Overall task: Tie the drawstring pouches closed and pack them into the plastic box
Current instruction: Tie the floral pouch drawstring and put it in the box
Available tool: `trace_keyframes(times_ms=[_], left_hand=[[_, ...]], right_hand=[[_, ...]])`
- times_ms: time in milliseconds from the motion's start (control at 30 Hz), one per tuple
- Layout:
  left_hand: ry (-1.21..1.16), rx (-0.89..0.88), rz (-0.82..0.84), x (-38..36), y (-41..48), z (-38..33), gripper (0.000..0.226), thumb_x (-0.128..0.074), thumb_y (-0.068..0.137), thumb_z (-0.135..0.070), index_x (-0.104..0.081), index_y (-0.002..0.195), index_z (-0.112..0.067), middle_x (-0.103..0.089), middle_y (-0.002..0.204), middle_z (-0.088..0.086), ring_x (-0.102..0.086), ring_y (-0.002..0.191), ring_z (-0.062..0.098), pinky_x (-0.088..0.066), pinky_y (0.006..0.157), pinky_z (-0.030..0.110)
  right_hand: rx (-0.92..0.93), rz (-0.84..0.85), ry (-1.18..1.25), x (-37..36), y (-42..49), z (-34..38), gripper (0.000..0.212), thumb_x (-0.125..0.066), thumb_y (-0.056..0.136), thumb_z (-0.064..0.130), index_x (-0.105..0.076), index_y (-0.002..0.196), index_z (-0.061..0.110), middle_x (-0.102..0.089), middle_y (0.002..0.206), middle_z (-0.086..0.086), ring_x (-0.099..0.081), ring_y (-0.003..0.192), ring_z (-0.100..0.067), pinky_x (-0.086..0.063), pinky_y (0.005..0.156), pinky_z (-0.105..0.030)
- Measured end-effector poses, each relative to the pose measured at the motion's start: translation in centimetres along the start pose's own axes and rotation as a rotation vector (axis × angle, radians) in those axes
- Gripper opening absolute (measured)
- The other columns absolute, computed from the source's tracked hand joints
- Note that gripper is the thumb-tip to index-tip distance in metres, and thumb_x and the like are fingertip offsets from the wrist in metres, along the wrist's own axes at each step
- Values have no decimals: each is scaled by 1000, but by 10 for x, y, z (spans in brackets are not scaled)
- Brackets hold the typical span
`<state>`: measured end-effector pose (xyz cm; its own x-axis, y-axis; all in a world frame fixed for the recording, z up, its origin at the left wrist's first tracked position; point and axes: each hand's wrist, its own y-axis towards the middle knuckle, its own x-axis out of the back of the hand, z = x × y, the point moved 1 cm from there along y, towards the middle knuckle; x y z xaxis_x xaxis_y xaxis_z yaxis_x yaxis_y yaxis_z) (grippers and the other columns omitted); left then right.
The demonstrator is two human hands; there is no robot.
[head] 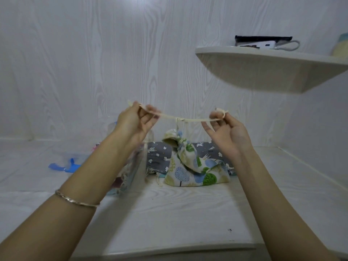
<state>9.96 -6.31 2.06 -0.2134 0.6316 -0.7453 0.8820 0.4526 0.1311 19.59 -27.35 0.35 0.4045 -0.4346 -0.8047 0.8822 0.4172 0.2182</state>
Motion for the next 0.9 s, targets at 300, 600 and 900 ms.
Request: trace_keyframes(times_ms=[300, 600, 900], left_hand=[[579, -174, -245, 35, 16, -13, 24, -41, 96, -8, -45, 74, -18, -29, 57, -1, -25, 31, 5, -19, 33, 13], [1183, 134, 683, -25, -31, 48, 17, -61, 93, -32, -73, 84, -23, -32, 46, -11, -26, 39, 5, -24, 38, 15], [627, 189, 282, -31, -11, 23, 19, -53, 97, -24, -67, 96, -12, -25, 50, -9, -20, 37, 2, -17, 32, 13]], right_hand=[[20, -210, -54, 61, 17, 3, 28, -34, 104, 15, -47, 80, 7, -31, 47, 6, -24, 35, -6, -21, 35, -17], [-65, 199, -495, -57, 11, -19, 18, -42, 102, 10, -53, 87, 8, -46, 60, 0, -38, 47, -8, -36, 44, -18], [-63, 187, -1536, -23, -7, -13, 26, -68, 86, 17, -72, 111, 14, -74, 105, -2, -66, 98, -12, -50, 98, -33]])
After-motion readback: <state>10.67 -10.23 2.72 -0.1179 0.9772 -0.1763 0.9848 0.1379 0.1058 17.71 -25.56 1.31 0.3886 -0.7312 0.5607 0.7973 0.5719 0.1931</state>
